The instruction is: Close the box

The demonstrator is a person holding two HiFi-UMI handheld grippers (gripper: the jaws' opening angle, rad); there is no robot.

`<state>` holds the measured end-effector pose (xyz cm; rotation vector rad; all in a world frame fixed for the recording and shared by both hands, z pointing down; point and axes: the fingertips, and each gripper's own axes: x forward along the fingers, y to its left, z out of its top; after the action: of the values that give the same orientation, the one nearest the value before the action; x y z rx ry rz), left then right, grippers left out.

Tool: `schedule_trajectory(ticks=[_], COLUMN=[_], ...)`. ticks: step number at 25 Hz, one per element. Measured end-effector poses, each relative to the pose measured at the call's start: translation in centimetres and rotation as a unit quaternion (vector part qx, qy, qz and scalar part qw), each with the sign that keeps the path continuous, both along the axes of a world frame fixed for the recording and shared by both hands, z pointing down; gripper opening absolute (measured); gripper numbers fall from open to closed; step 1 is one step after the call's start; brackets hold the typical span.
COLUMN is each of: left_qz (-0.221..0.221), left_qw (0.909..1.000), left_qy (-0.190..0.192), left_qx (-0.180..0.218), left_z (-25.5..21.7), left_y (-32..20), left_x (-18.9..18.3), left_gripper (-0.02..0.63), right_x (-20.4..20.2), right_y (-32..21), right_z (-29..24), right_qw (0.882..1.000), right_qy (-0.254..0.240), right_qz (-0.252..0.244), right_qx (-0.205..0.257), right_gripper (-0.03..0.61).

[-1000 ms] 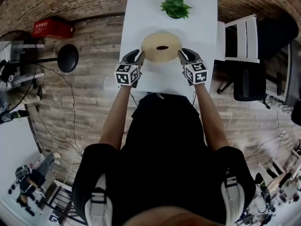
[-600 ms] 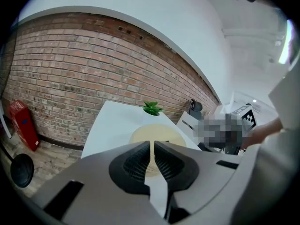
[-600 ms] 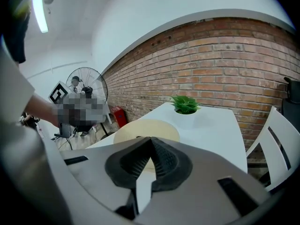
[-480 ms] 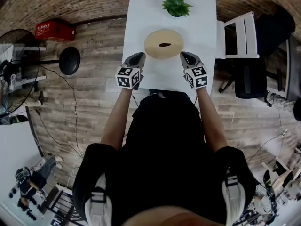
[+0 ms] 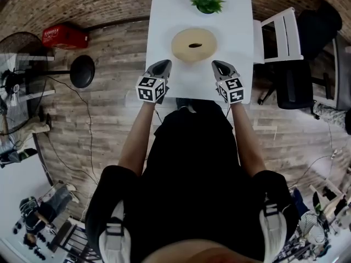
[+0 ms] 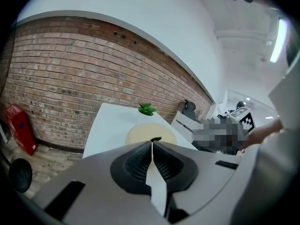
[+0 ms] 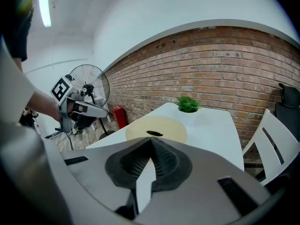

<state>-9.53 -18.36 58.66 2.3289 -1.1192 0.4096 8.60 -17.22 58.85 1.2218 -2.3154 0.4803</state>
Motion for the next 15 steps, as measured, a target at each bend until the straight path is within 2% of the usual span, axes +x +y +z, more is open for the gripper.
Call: schedule_trajectory(ticks=[15], left_qz=[0.005], left_qw=[1.0000], left_qy=[0.005], left_qx=[0.006], left_z=[-0.4], left_y=[4.6], left_x=[-1.6], left_gripper=[0.028], right_x=[-1.1], right_y=[4.4], right_z=[0.9], right_qw=[1.000], right_qy=[-0.019], right_qz=[0.018], right_qx=[-0.003], right_gripper=[-0.005])
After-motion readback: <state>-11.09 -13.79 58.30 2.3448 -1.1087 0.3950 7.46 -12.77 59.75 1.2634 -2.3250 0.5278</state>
